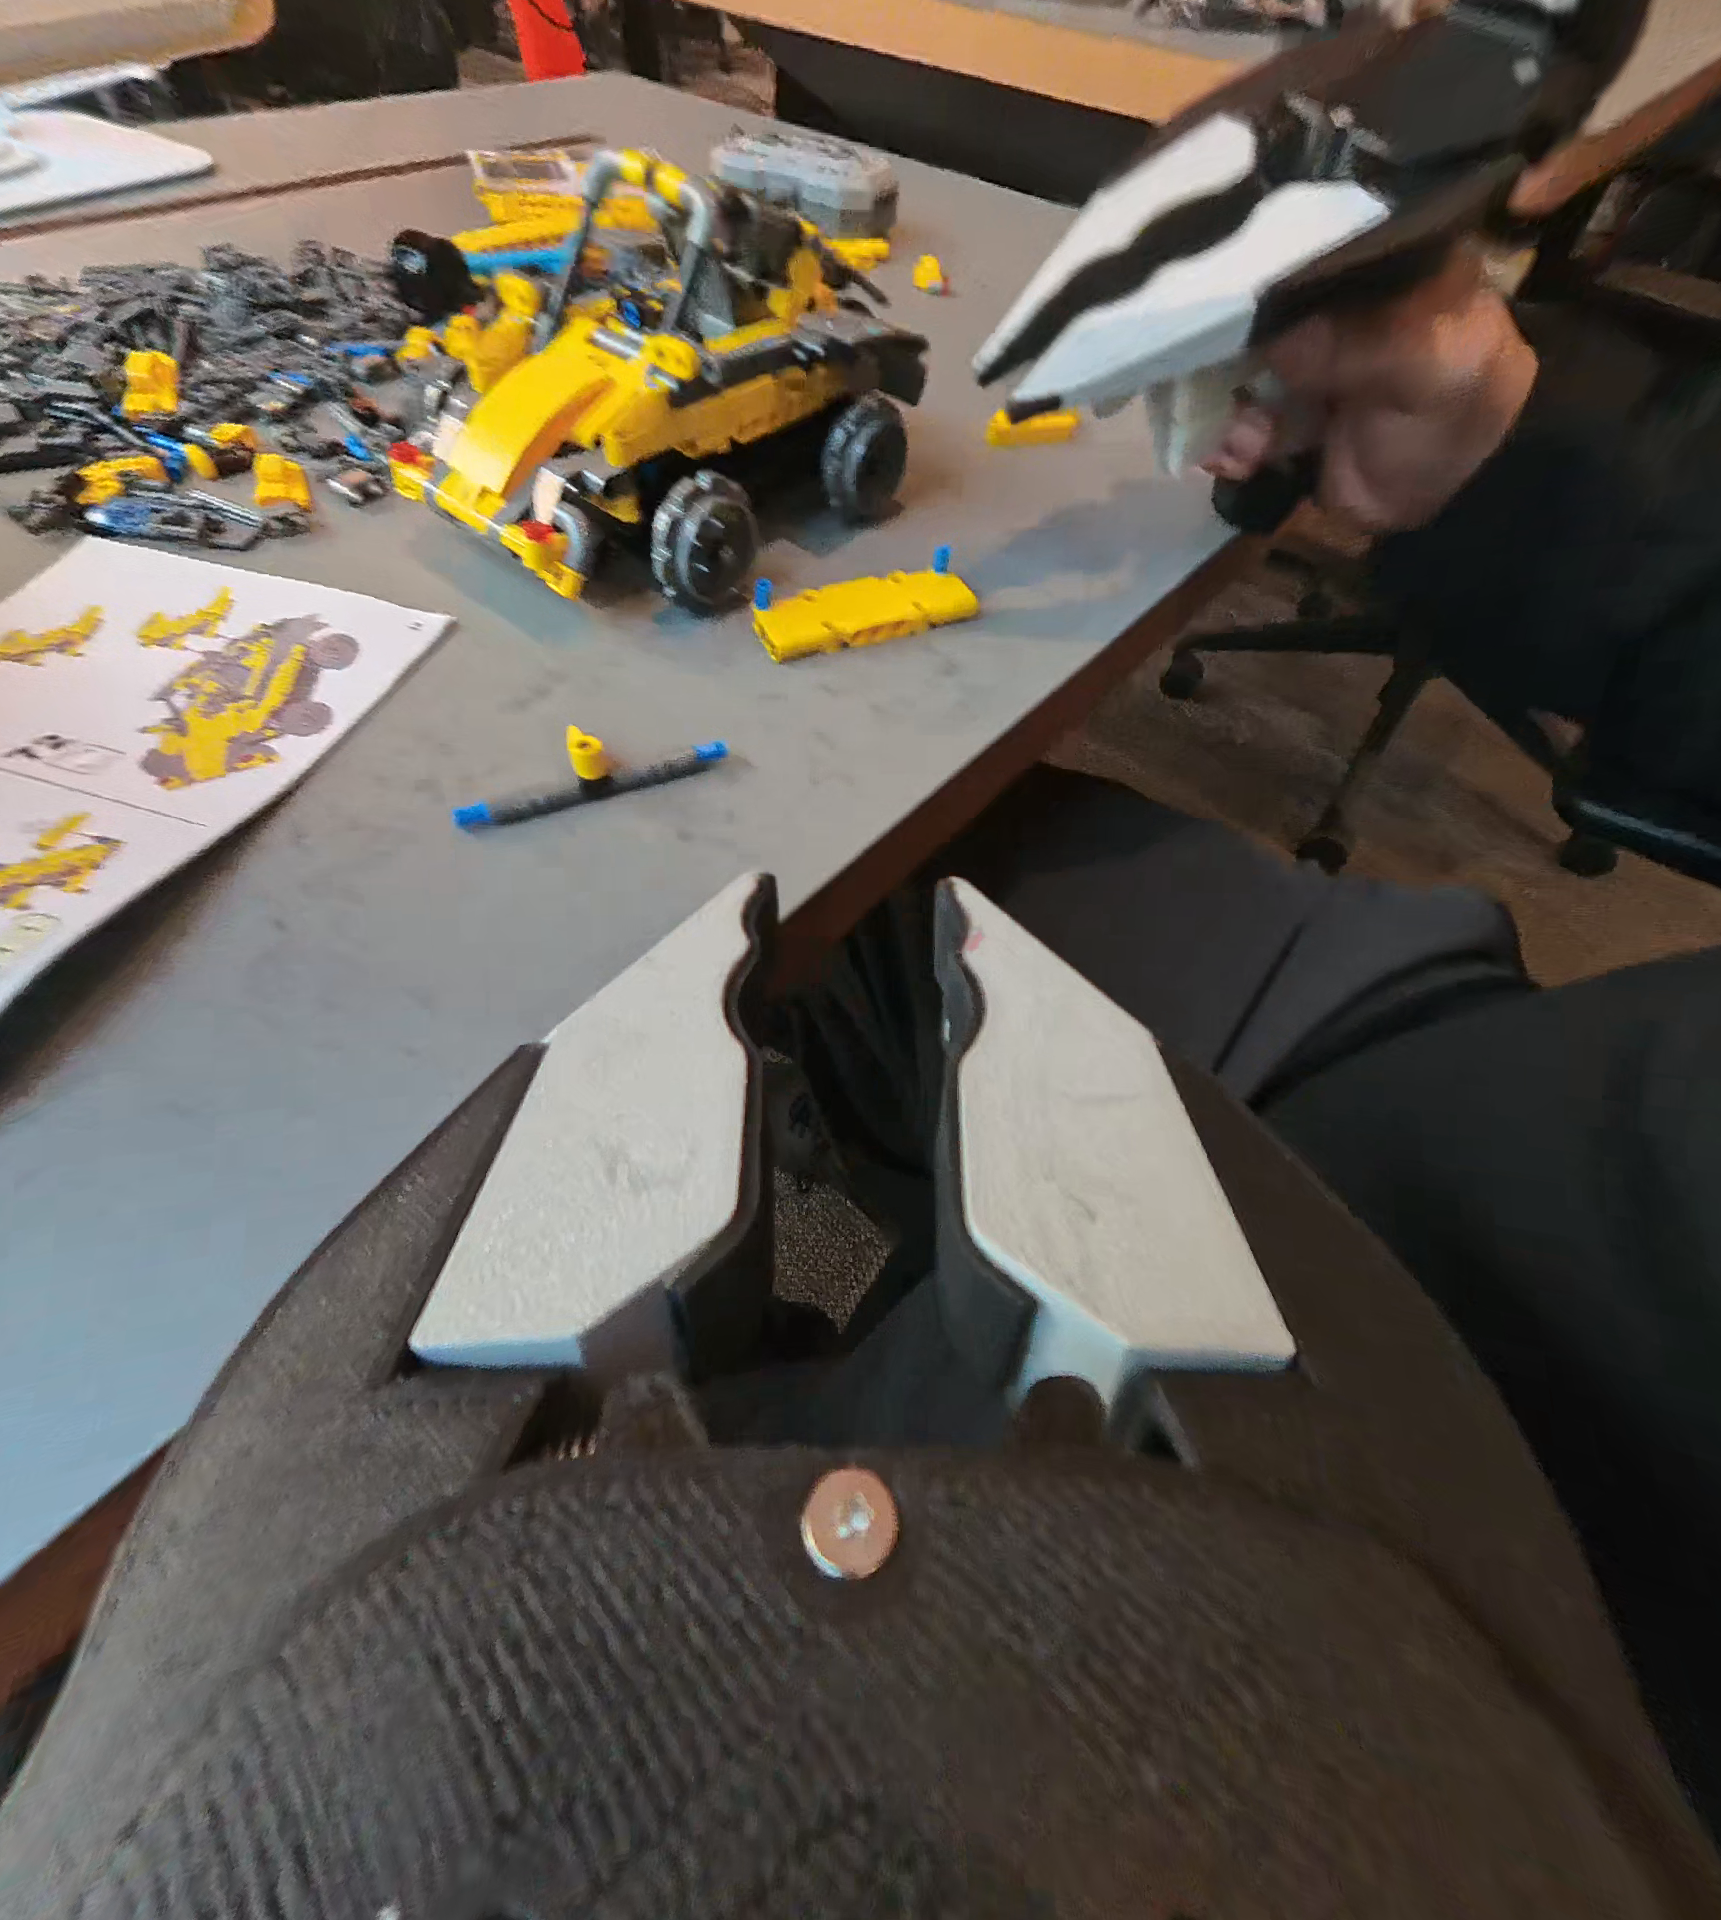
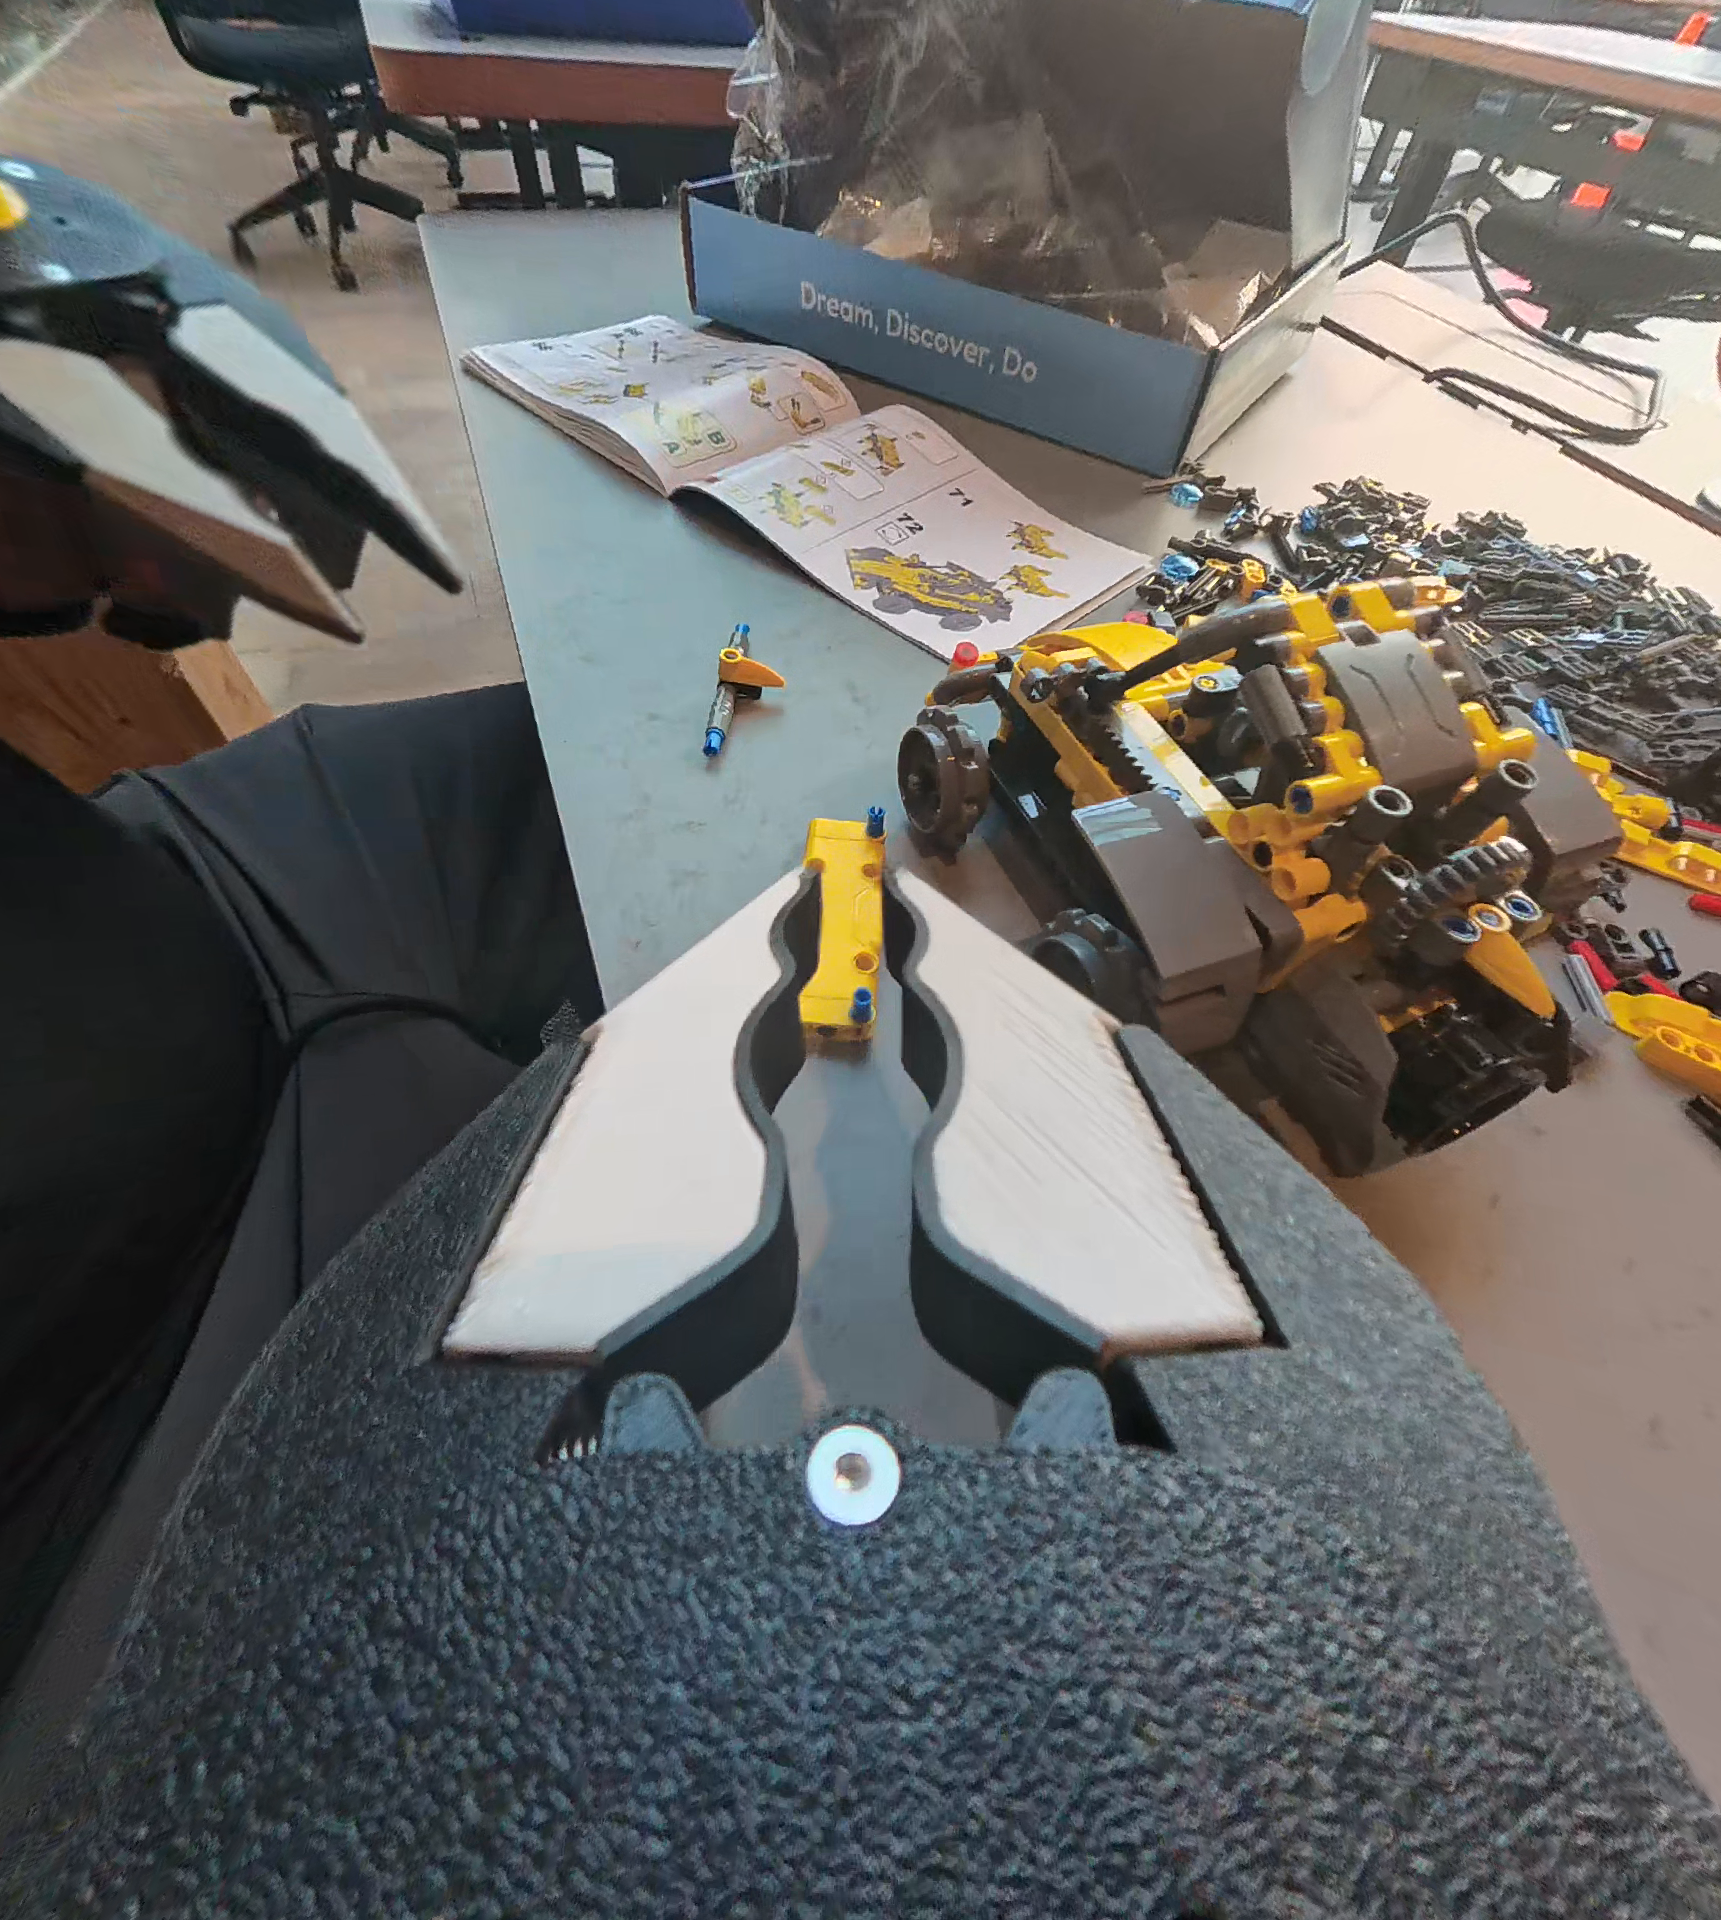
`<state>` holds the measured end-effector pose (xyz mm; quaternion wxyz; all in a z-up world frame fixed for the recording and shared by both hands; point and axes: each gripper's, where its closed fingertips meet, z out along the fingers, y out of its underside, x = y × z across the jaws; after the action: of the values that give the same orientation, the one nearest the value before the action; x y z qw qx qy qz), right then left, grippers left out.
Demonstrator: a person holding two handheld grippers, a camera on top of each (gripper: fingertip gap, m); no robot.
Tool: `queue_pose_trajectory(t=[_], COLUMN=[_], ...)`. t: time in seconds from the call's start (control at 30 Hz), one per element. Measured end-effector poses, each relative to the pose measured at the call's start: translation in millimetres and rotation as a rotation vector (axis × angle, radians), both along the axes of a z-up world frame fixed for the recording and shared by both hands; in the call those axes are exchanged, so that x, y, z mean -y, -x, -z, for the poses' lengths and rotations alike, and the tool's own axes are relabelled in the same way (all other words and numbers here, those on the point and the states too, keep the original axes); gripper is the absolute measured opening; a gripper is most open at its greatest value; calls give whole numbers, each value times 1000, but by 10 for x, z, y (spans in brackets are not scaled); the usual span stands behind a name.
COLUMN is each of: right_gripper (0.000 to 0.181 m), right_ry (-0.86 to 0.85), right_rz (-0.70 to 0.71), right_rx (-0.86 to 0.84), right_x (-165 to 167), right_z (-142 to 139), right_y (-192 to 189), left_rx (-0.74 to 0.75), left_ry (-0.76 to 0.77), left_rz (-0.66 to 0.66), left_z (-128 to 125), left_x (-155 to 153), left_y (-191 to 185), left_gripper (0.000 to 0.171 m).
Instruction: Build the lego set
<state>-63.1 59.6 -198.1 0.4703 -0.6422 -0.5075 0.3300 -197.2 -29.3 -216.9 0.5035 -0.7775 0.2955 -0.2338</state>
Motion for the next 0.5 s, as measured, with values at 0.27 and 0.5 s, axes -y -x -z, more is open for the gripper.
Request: queue_pose_trajectory(t=[0.27,0.5], right_gripper=[51,40], right_ry=[186,204], right_rz=[54,85], right_rx=[182,267], right_x=[58,48], right_z=[440,601], right_y=[-16,62], left_rx=[-156,-149], left_ry=[-46,-4], left_rz=[104,65], left_z=[301,389], left_x=[99,66], left_y=[-114,-20], left_gripper=[20,17])
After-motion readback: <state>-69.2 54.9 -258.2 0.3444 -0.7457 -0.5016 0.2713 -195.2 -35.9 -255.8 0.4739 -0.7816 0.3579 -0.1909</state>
